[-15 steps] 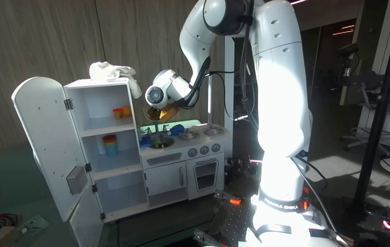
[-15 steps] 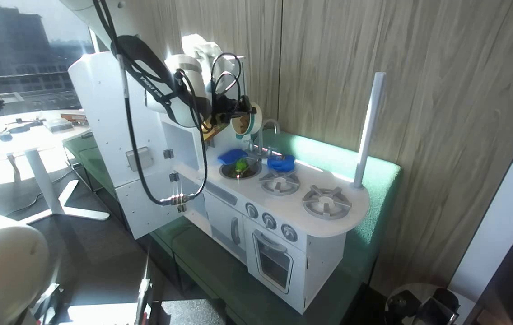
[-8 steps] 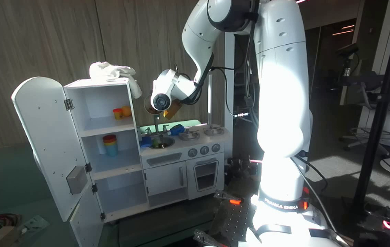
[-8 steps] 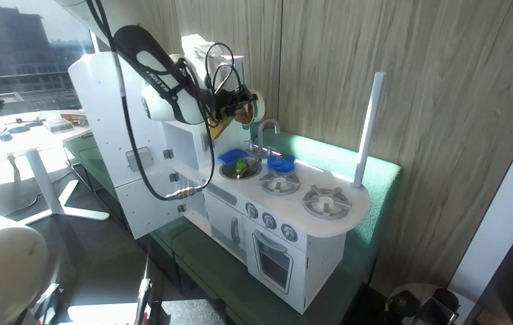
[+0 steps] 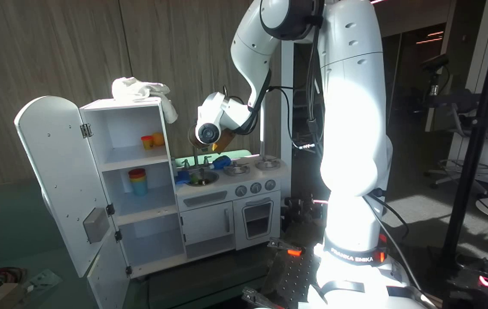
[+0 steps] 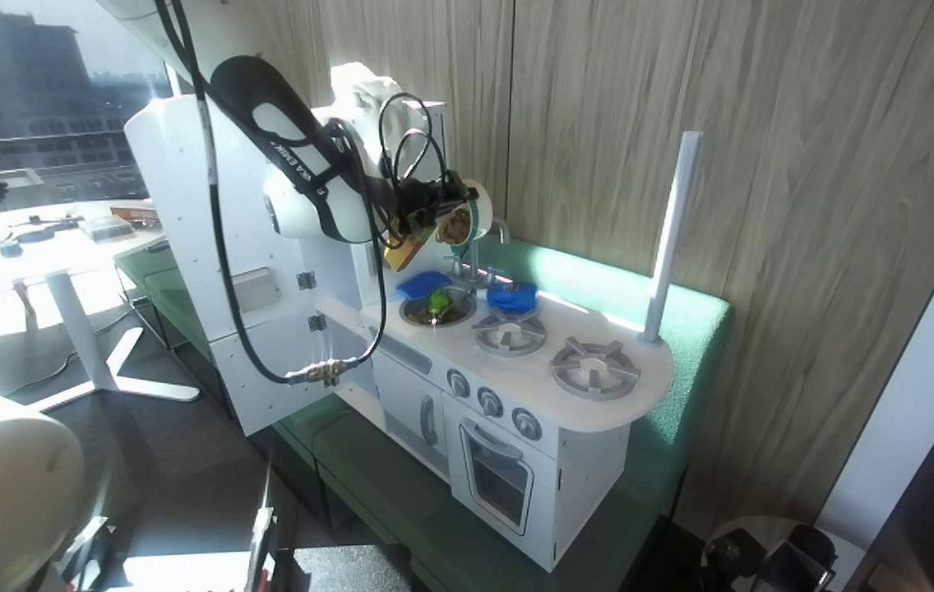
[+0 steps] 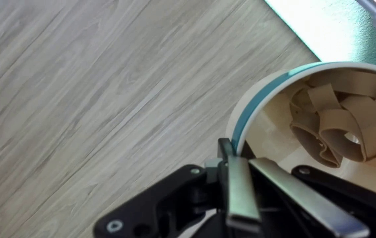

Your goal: Pick the spoon from the white bowl and place it in the sink, pick the white bowl and pour some of the substance it contains into the sink

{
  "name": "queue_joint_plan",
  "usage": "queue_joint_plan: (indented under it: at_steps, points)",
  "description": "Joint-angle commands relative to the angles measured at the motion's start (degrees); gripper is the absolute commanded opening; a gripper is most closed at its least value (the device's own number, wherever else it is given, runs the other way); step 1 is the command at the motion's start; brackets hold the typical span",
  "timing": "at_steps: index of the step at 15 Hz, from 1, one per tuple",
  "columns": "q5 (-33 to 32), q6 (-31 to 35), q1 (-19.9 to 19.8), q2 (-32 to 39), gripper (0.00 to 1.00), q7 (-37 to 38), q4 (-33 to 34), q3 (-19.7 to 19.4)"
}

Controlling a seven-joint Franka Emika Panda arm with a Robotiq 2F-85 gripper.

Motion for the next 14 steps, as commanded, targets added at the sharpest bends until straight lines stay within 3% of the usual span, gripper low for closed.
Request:
queue_joint_plan:
  at_steps: [1, 9, 10, 14]
  points:
    - [-0.48, 0.22, -1.26, 0.56, 0.01, -2.9, 0.0, 0.99]
    - [-14.09, -11.46, 0.22, -0.75, 0.01, -2.2, -0.91, 3.06]
    - [-11.13, -12.28, 1.1, -0.47, 0.01, -4.26, -0.23, 4.06]
    - [-10.96, -9.91, -0.3, 0.68, 0.01, -3.14, -0.3, 3.75]
